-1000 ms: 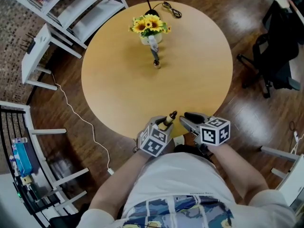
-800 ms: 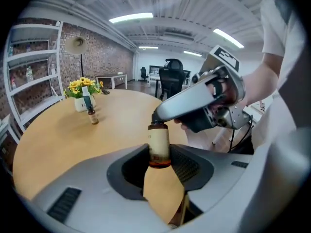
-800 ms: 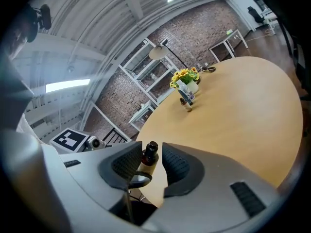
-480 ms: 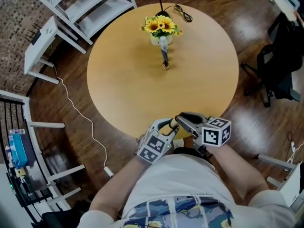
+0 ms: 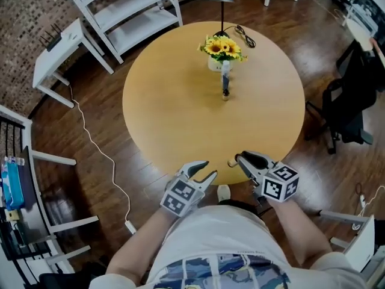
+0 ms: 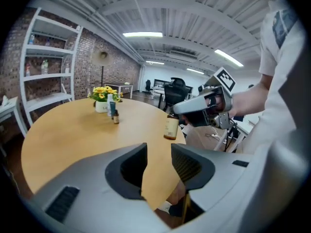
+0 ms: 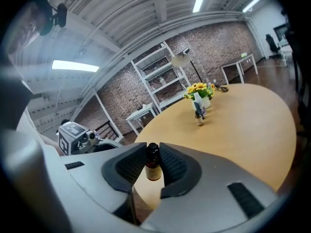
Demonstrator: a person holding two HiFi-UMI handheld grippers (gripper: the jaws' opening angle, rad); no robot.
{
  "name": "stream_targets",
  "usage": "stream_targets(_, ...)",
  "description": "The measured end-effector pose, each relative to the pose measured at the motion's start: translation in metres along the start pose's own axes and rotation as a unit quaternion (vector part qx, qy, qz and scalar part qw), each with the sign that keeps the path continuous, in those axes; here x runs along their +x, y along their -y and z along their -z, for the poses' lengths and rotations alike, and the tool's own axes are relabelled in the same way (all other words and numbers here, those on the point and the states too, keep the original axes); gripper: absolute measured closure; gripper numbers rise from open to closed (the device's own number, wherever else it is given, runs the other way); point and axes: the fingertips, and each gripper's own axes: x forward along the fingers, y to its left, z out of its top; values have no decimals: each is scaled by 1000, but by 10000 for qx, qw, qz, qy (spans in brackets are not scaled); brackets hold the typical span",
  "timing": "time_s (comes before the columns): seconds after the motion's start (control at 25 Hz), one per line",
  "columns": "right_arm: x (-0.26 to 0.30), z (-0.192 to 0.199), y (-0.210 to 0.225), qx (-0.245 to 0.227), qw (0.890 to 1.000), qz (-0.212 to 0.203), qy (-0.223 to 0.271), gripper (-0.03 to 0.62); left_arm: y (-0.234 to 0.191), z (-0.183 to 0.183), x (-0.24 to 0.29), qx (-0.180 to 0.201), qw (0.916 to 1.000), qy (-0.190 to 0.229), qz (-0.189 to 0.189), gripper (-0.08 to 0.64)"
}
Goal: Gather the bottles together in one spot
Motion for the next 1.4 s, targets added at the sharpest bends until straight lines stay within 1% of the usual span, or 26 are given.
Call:
stream_targets(0.12, 1, -1, -3, -533, 9969, 572, 19, 495, -21, 20, -46, -539, 9982, -14, -245, 398)
stream_targets(0.24, 7, 2, -9, -804, 9919, 976, 93, 495, -33, 41, -86, -880, 9954, -6, -381, 399)
stream_targets(0.4, 21, 9, -12, -937, 9862, 1358, 153, 495, -46, 55, -126, -1107, 9924, 191, -506, 400)
stream_targets(0.52, 32, 10, -8, -991, 9828, 1551, 167, 495, -52, 59, -138, -1192, 9910, 277, -547, 400)
stream_targets(0.68, 56, 9, 9, -1203, 9787, 1665, 43, 495, -70, 63, -142, -1425, 9868, 322, -703, 400)
stream_targets(0.8, 83, -6, 35, -1370, 9754, 1727, -7, 495, -93, 62, -138, -1704, 9808, 348, -886, 400)
stream_targets(0.92, 110, -24, 66, -1488, 9732, 1756, -25, 495, -107, 56, -132, -1902, 9761, 331, -1000, 400)
stream_targets(1.16, 166, -54, 126, -1719, 9701, 1710, -92, 495, -120, 49, -116, -2229, 9673, 130, -1207, 400)
stream_targets(1.24, 180, -62, 144, -1723, 9699, 1721, -63, 495, -123, 43, -113, -2318, 9650, 112, -1222, 401)
stream_targets(1.28, 186, -64, 152, -1714, 9698, 1734, -50, 495, -126, 41, -111, -2364, 9635, 115, -1254, 412)
stream_targets(1.4, 198, -67, 169, -1764, 9688, 1741, -77, 495, -134, 34, -109, -2457, 9590, 149, -1402, 414)
